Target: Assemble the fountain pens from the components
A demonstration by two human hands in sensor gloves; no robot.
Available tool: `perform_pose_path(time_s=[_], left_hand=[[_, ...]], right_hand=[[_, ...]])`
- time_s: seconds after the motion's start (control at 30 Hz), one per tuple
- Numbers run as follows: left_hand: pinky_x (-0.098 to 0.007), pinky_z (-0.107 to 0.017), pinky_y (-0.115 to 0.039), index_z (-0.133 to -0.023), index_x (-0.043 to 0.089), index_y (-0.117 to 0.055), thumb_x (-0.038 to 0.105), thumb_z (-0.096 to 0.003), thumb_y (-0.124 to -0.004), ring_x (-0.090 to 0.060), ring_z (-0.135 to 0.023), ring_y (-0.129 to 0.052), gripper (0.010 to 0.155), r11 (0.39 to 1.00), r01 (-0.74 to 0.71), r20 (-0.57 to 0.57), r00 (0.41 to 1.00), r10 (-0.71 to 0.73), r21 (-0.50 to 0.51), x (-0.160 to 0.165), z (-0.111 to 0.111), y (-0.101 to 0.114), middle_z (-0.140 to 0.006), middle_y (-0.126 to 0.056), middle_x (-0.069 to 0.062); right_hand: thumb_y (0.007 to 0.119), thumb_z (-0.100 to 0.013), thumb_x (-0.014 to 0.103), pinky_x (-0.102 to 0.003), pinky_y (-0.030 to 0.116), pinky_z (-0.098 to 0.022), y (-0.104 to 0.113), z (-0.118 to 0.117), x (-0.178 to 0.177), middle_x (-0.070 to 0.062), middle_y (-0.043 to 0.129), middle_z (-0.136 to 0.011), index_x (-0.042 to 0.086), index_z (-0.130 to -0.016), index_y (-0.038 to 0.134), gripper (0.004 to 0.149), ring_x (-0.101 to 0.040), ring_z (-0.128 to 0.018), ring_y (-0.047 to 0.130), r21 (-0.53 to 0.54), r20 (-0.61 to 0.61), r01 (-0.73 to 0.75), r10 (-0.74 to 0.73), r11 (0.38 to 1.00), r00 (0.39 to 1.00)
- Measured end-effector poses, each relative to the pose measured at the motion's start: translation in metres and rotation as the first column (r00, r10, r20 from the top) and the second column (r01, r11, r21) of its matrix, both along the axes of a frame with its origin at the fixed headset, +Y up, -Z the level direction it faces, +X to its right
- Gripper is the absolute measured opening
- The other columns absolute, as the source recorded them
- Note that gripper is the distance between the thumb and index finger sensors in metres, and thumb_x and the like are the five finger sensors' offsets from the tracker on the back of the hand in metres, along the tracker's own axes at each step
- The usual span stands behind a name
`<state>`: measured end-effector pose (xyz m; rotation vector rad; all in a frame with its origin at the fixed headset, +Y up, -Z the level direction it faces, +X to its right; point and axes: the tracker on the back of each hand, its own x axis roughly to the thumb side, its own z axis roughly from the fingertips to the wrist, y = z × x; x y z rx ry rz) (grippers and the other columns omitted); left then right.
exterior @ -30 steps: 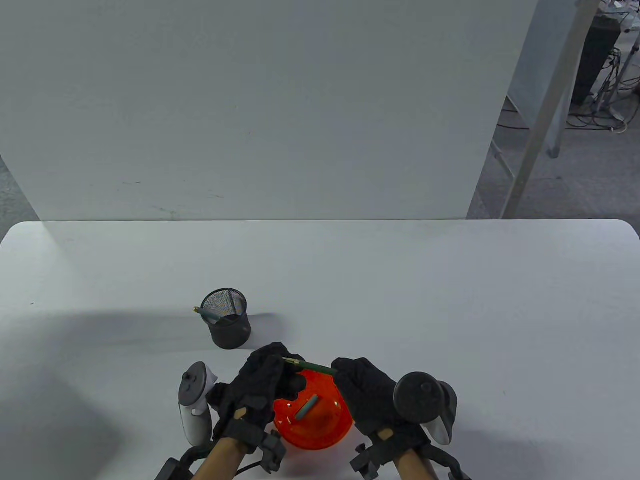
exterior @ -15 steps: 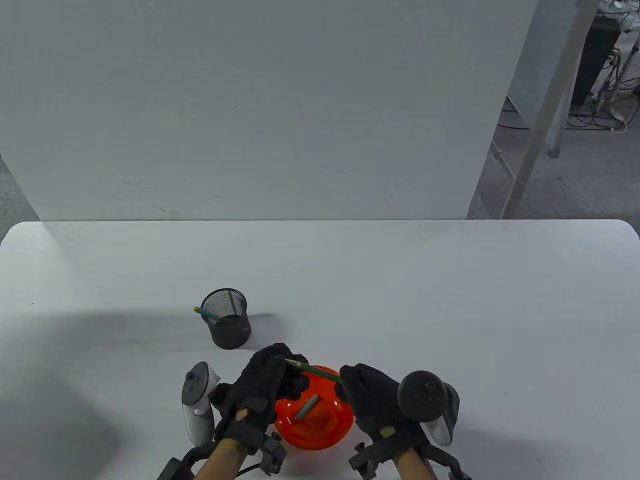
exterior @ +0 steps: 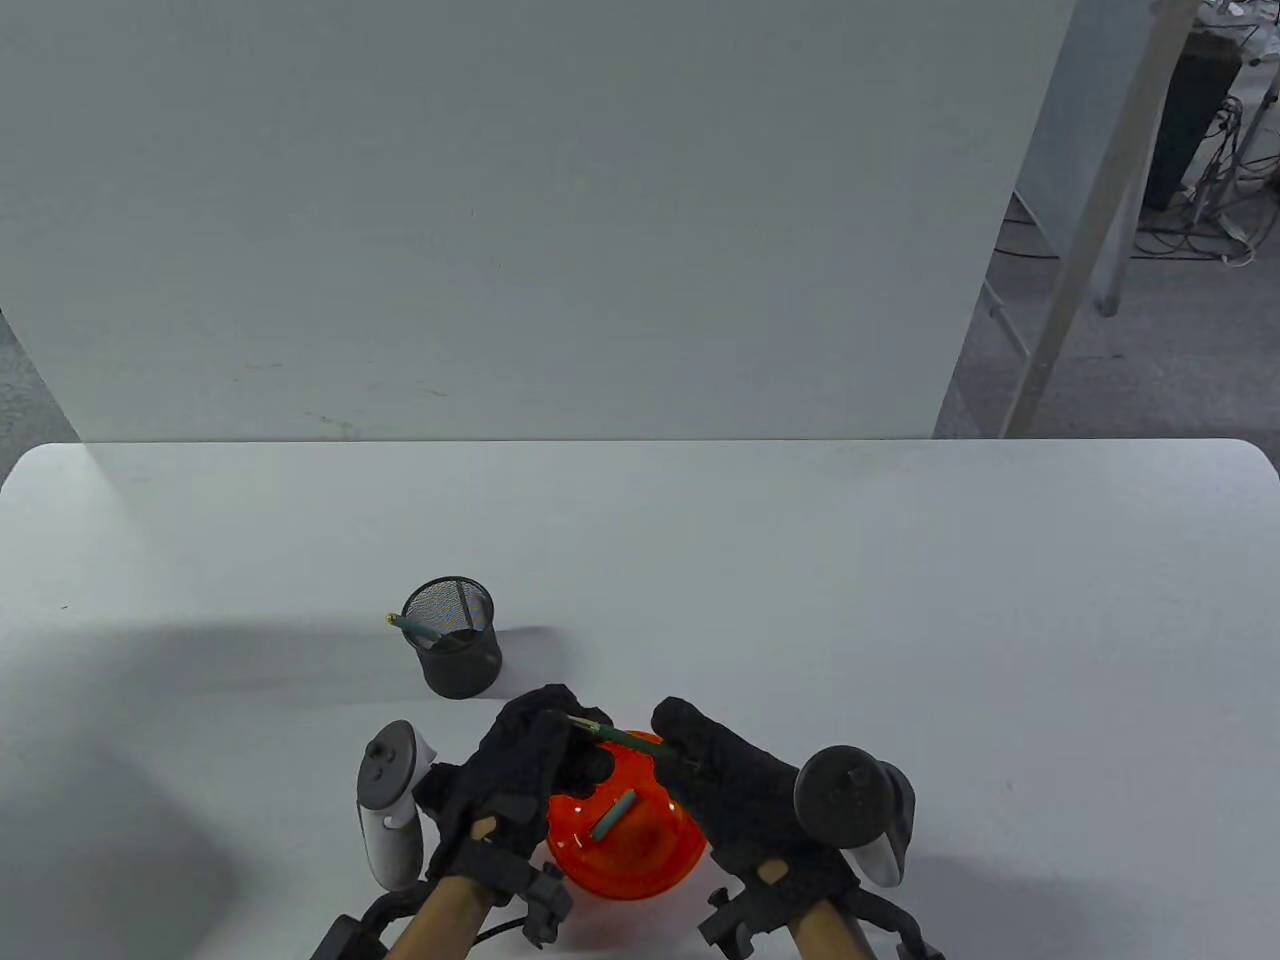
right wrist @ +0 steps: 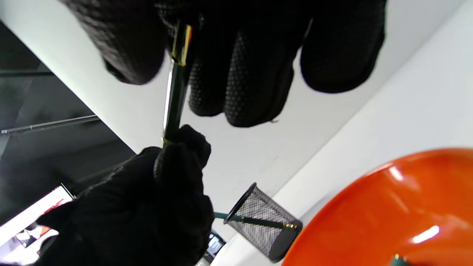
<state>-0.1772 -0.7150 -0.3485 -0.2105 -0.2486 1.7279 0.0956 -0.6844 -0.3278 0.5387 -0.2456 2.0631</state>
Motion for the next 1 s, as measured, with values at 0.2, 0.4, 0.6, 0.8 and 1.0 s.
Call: perform_pose_path(time_s=[0.2,0.4,0.6,0.8,1.0], left_hand=[[-0.039,-0.052,-0.087,-0.101,0.028,-0.058,0.042,-0.0589,-0.066,-0.015,-0.067,-0.104,0.045,0.998,-0.05,0.052,0.997,0.052,-0.037,0.006,0.0,-0.005,-0.092,-0.087,-0.004],[-0.038,-0.053,-0.086,-0.103,0.031,-0.061,0.046,-0.0592,-0.067,-0.015,-0.067,-0.104,0.046,0.992,-0.106,0.06,0.992,0.11,-0.074,0.008,0.001,-0.009,-0.092,-0.09,-0.001],[-0.039,-0.053,-0.087,-0.102,0.029,-0.068,0.048,-0.0587,-0.069,-0.016,-0.067,-0.104,0.047,0.968,-0.199,0.091,0.972,0.215,-0.155,0.009,-0.001,-0.016,-0.091,-0.091,-0.002],[-0.04,-0.053,-0.086,-0.1,0.036,-0.072,0.048,-0.0589,-0.069,-0.016,-0.068,-0.104,0.043,0.956,-0.237,0.135,0.956,0.262,-0.175,0.014,-0.001,-0.019,-0.093,-0.09,-0.004],[-0.039,-0.053,-0.087,-0.1,0.038,-0.071,0.048,-0.0591,-0.068,-0.015,-0.068,-0.104,0.042,0.979,-0.182,0.126,0.973,0.193,-0.091,0.013,0.0,-0.011,-0.093,-0.09,-0.003]], right_hand=[[0.064,-0.059,0.041,-0.049,0.084,-0.048,0.0,-0.001,0.002,-0.003,0.095,-0.065,0.009,-0.092,0.079,0.049,-0.018,-0.049,0.099,-0.027,0.031,0.007,-0.006,1.0,0.999],[0.06,-0.06,0.042,-0.049,0.084,-0.048,0.004,0.003,0.0,-0.001,0.094,-0.061,0.007,-0.09,0.08,0.05,-0.017,-0.047,0.098,0.009,0.006,-0.005,0.005,1.0,1.0],[0.059,-0.06,0.042,-0.048,0.084,-0.048,0.007,0.005,-0.003,-0.001,0.094,-0.06,0.006,-0.089,0.08,0.051,-0.017,-0.046,0.098,0.037,0.001,-0.029,0.029,0.999,1.0],[0.056,-0.059,0.046,-0.047,0.085,-0.045,0.006,0.005,0.002,0.002,0.095,-0.054,0.009,-0.084,0.084,0.052,-0.015,-0.041,0.099,0.026,0.049,0.006,-0.008,1.0,0.999],[0.052,-0.06,0.052,-0.042,0.089,-0.037,0.0,0.002,0.005,0.01,0.096,-0.035,0.015,-0.065,0.094,0.056,-0.011,-0.026,0.1,-0.04,0.107,0.068,-0.063,0.997,0.992]])
